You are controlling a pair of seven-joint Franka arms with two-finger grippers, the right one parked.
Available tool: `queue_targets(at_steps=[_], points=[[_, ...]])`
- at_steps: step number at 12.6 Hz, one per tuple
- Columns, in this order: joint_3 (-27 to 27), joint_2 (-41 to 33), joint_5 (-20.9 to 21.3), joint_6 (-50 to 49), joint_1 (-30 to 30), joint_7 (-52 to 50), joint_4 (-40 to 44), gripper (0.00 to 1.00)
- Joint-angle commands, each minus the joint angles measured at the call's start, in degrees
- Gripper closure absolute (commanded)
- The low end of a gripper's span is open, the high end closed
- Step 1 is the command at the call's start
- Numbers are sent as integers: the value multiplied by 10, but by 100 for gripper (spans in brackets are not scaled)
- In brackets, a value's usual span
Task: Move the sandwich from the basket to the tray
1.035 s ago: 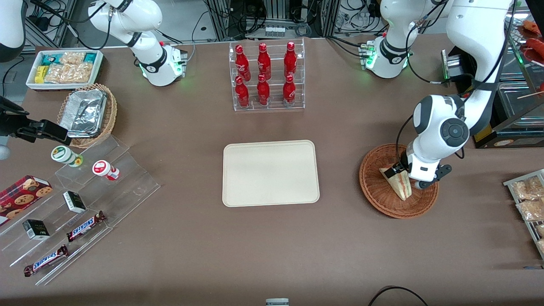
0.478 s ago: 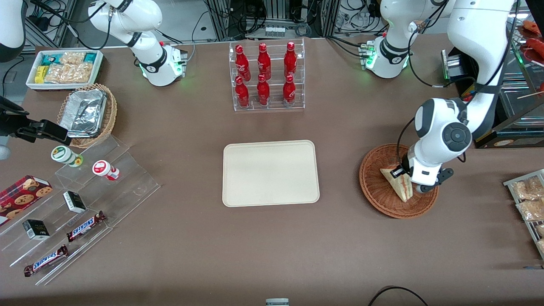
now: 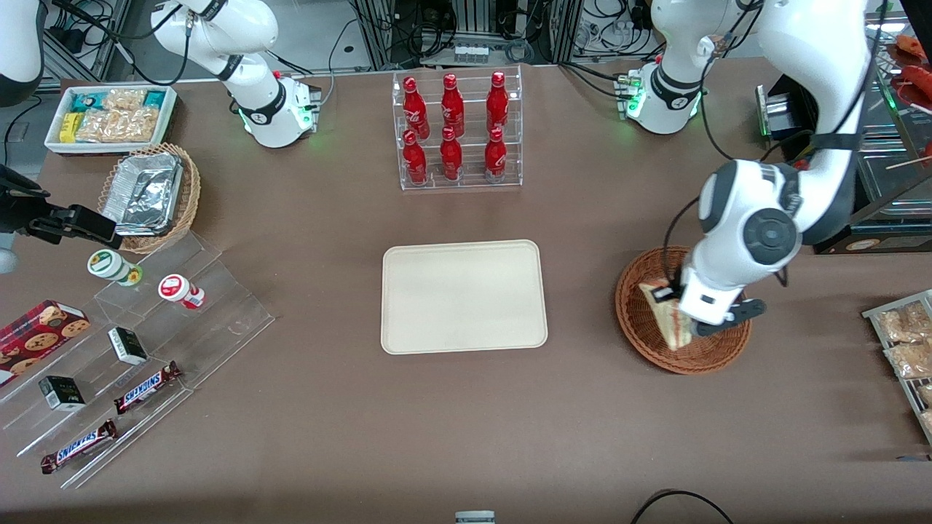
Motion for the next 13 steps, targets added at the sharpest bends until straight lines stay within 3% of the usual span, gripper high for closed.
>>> queue_targets(at_steps=[1,3,6,13], points=[[5,8,7,-11,-58,34,15,100],[5,32,1,-10,-114,20,43,100],[5,122,3,-36,-204,-111,155,100],[5,246,2,-32,-307,-229,305,100]])
